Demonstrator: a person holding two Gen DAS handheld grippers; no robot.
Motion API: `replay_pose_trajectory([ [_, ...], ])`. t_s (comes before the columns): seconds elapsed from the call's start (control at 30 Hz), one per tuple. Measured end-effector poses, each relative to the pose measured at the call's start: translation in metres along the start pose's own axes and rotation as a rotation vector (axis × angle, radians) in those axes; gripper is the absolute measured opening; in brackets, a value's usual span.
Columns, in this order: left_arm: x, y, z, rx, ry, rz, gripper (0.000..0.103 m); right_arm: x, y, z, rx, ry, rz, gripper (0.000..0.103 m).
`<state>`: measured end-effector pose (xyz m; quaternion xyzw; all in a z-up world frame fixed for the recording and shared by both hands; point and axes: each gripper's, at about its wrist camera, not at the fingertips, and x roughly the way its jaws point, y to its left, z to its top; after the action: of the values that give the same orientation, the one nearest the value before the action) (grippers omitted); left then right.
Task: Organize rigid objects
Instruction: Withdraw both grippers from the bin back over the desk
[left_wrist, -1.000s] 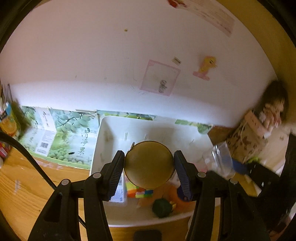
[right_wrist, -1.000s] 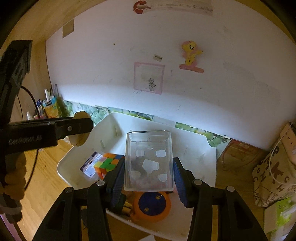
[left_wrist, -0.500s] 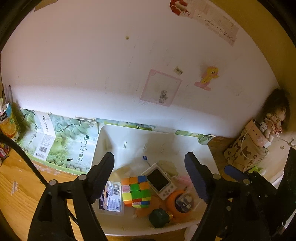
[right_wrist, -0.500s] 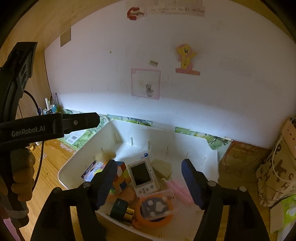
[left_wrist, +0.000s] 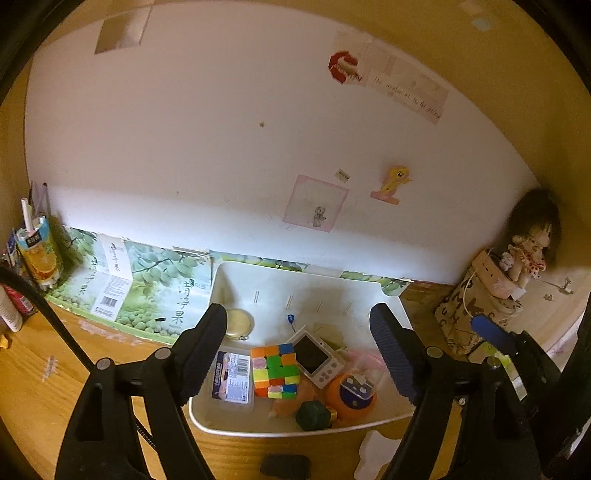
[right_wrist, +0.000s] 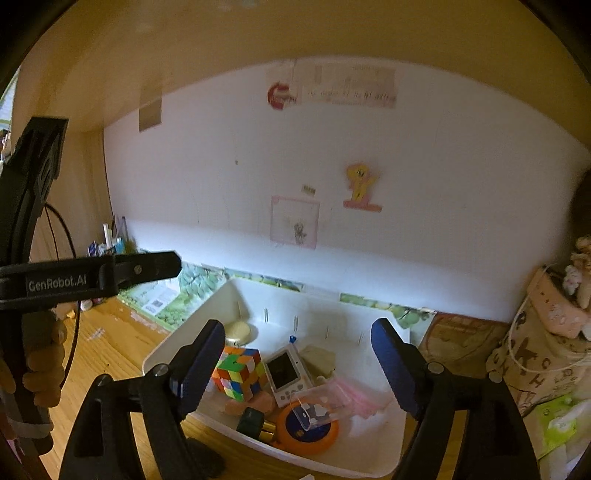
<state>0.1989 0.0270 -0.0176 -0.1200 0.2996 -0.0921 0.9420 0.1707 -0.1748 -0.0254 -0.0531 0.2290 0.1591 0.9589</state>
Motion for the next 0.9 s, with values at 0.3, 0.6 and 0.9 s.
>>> replay_pose_trajectory([
  [0.3,-0.037,0.005,-0.01,0.019,-0.019,-0.031,0.083,-0.043,0.006,-0.001,0.06,-0.086,-0.086,0.085],
  [0.6,-0.064,0.017,-0.025,0.062,0.005,-0.093,0.083,-0.08,0.019,-0.022,0.148,-0.115,-0.206,0.087],
  [0.9,-0.073,0.032,-0.046,0.084,0.091,-0.164,0.083,-0.107,0.044,-0.046,0.185,-0.124,-0.323,0.099],
])
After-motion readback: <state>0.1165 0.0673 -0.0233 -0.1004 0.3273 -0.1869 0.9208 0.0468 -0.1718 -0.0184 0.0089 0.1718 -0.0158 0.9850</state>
